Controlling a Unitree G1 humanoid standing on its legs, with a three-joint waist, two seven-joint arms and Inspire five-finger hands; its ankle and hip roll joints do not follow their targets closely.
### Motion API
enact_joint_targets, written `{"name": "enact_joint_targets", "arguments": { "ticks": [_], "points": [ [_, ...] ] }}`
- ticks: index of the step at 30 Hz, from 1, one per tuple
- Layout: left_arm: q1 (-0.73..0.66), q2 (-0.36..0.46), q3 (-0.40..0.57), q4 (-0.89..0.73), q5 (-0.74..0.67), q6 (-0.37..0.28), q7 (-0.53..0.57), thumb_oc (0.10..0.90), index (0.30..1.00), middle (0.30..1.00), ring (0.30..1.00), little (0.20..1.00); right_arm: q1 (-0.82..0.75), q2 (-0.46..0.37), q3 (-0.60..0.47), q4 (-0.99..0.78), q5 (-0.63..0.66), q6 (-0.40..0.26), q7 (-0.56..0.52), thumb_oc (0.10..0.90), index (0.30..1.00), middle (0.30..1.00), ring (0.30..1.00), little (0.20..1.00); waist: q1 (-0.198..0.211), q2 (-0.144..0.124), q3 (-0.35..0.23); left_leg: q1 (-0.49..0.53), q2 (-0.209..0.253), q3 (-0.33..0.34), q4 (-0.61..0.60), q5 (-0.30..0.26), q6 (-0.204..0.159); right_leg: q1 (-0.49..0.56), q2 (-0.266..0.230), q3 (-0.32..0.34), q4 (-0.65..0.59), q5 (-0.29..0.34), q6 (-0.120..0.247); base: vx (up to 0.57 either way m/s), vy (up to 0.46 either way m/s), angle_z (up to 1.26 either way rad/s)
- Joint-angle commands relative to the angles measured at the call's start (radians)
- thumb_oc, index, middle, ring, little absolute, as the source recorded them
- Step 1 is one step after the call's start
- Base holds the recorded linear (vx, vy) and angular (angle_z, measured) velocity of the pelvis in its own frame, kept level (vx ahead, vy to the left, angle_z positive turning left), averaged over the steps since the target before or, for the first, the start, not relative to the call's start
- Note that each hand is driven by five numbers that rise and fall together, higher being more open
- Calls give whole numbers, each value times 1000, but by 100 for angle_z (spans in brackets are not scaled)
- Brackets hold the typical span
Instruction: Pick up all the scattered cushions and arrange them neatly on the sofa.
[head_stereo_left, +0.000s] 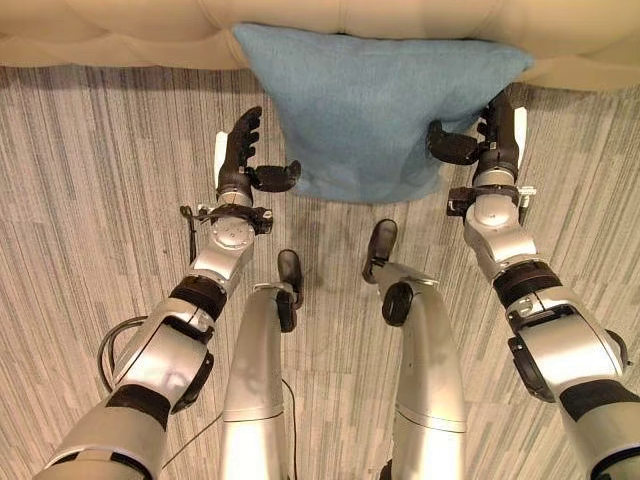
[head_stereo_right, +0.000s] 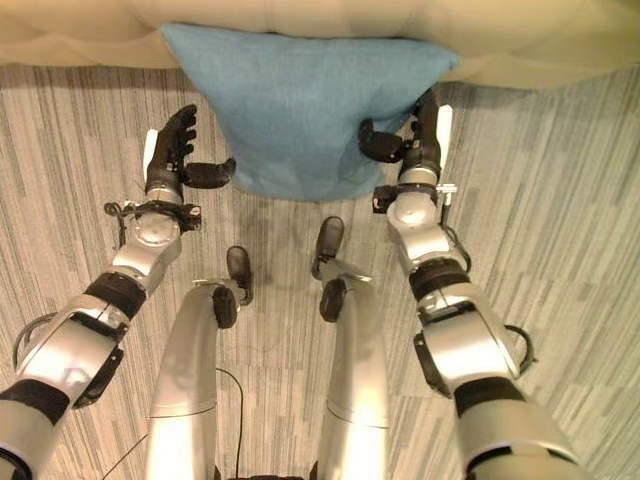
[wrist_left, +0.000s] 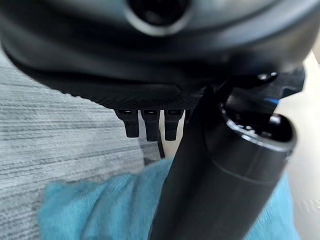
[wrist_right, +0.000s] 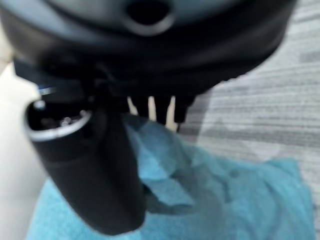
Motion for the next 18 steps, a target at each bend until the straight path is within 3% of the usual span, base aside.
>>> {"name": "enact_joint_targets", "arguments": {
  "ticks": [1, 2, 3, 4, 5, 13, 18],
  "points": [
    [21, -49, 9, -49, 14, -50, 32, 800, 900, 900, 900, 900, 30, 89, 86, -44, -5, -68, 11, 800, 900, 900, 900, 900, -9, 24, -162, -92, -3, -77, -83, 88, -33, 50, -3, 50, 40, -131, 92, 38, 12, -6],
    [1, -64, 0, -52, 14, -53, 34, 800, 900, 900, 900, 900, 14, 101, 102, -54, -8, -72, 16, 620, 629, 629, 629, 629, -10, 24, -163, -103, -2, -78, -69, 83, -31, 36, -1, 53, 52, -131, 93, 35, 6, -7],
    [-15, -77, -9, -57, 19, -53, 37, 756, 834, 834, 834, 834, 2, 111, 114, -70, -10, -77, 17, 485, 427, 427, 427, 427, -12, 23, -167, -109, -3, -79, -64, 80, -30, 31, 0, 53, 54, -132, 93, 23, 9, -9],
    [-31, -85, -14, -65, 27, -53, 42, 453, 380, 380, 380, 380, -8, 122, 122, -88, -13, -83, 17, 400, 300, 300, 300, 300, -15, 21, -170, -111, 0, -77, -61, 79, -30, 30, 0, 53, 54, -130, 95, 19, 10, -9],
    [-52, -106, -18, -82, 31, -58, 51, 400, 300, 300, 300, 300, -11, 144, 125, -130, -8, -100, 19, 400, 300, 300, 300, 300, -21, 18, -179, -108, -1, -77, -67, 76, -28, 32, 4, 53, 46, -128, 97, 10, 8, -10],
    [-16, -93, 23, -211, 43, -78, 63, 400, 300, 300, 300, 300, 85, 143, 75, -297, -27, -154, 38, 400, 300, 300, 300, 300, -42, 20, -222, -44, -3, -65, -143, 88, -38, 90, 23, 43, -25, -106, 108, -1, -3, -5],
    [117, -83, 92, -358, 66, -95, 62, 400, 300, 300, 300, 300, 223, 130, 20, -432, -91, -163, 61, 400, 300, 300, 300, 300, -46, 27, -242, 127, 6, -69, -291, 112, -54, 246, 28, 28, -141, -89, 125, -14, -13, -4]
  ]
}}
